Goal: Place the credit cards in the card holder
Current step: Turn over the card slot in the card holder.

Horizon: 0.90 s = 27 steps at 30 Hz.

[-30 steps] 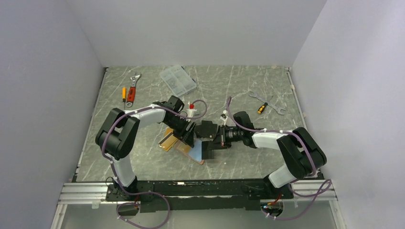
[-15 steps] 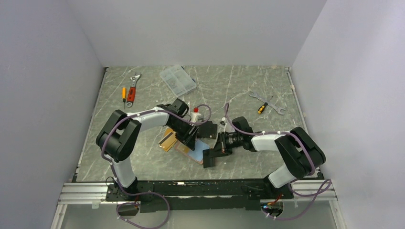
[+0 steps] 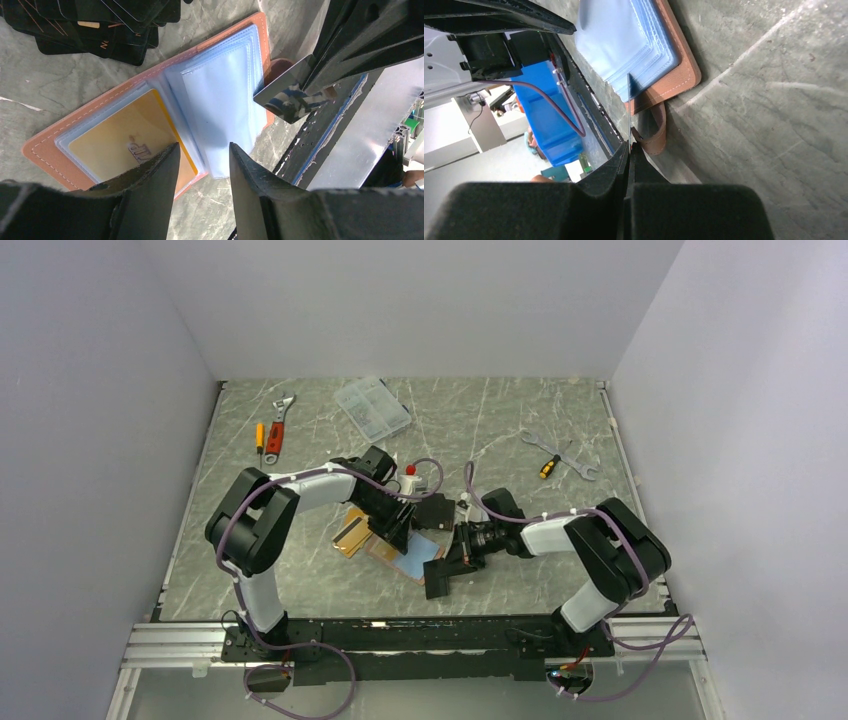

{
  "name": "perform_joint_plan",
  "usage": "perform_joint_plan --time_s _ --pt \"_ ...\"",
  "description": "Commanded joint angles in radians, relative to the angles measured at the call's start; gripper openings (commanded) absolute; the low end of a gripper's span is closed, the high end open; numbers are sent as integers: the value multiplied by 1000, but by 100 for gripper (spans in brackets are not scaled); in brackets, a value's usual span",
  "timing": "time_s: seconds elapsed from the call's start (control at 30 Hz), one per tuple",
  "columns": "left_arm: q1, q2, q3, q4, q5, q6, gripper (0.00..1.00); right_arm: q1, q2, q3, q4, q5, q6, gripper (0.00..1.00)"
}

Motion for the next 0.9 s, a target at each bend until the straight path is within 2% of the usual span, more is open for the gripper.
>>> perform_joint_plan --time_s 0.0,0.57,0.87 --pt "-7 31 2 -10 -47 27 48 4 30 6 48 -17 -14 0" --pt "-8 28 -8 -16 24 35 48 4 85 81 90 -21 -3 0" --pt "12 22 31 -55 240 49 56 4 30 136 51 -12 -16 0"
